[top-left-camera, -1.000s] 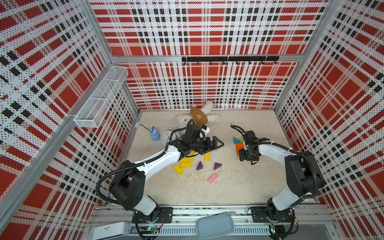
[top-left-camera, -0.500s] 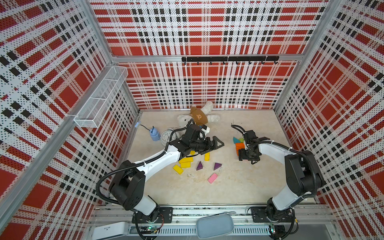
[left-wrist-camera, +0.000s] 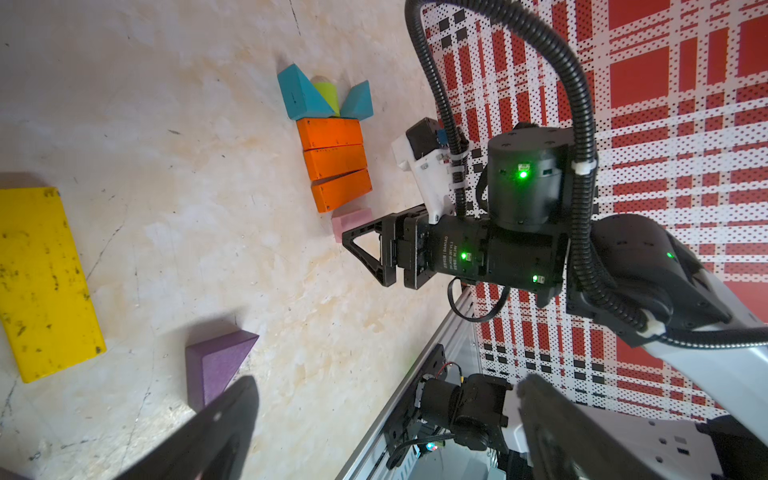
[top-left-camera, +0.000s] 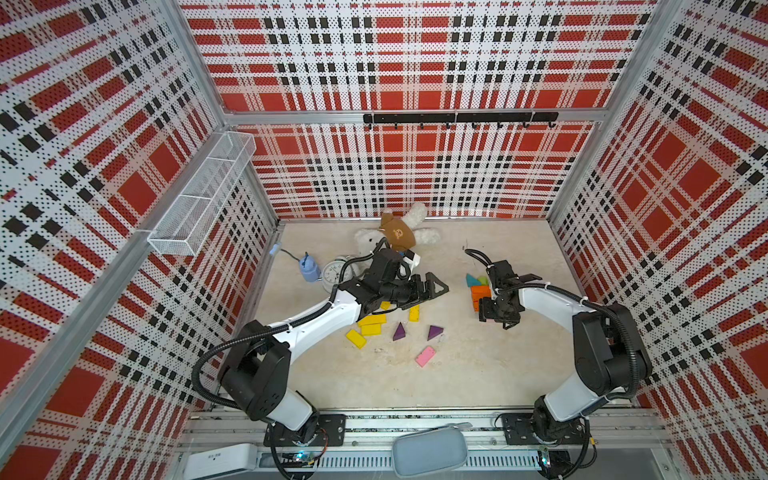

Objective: Assemble a carrot with building blocks
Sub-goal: Assemble the building block at the center of the board.

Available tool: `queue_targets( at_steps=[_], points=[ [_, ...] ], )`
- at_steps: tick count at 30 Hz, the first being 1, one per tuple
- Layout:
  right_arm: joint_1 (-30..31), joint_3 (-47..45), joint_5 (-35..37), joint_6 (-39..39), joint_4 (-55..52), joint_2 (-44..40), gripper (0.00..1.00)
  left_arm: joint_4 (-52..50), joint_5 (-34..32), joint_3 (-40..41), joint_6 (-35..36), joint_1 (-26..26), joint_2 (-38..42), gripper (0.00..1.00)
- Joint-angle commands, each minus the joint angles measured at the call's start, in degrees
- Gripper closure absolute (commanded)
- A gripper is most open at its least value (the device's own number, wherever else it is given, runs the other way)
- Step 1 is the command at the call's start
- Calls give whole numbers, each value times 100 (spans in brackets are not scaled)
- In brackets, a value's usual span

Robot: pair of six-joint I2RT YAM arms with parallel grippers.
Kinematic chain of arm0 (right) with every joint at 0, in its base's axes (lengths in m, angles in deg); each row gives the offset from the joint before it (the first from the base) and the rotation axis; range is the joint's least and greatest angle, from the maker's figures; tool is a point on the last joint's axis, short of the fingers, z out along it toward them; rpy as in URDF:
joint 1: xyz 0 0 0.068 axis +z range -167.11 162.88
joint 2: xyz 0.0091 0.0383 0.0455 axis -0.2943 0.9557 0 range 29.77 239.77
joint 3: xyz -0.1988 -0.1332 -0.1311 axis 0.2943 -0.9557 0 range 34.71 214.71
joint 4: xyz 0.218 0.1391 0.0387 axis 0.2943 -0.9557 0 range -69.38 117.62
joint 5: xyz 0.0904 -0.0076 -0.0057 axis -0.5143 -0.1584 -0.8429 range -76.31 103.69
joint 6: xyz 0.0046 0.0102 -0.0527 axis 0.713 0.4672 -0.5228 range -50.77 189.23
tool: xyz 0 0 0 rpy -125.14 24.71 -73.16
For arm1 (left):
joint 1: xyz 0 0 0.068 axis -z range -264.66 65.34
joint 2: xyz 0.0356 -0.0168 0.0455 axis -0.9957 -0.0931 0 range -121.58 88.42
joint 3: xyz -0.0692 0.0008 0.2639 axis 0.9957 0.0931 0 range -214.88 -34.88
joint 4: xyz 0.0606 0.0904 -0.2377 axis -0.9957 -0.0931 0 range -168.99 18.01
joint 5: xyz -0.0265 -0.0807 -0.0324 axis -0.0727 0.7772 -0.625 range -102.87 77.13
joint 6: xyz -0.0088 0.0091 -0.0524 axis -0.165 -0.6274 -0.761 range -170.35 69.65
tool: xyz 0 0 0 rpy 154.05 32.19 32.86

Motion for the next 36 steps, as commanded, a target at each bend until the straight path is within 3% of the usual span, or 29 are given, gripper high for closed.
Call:
queue_targets(
  at_steps=[1,23,36],
  points=[
    [-26,85,47,66,11,133,26,129,53,-108,26,32,6,1],
    [-26,303,49,-142,101,503,35,125,97,-135,26,69,-98,1],
    [-35,316,157,-248,93,618,34,125,100,-130,26,68,-104,1]
  ],
)
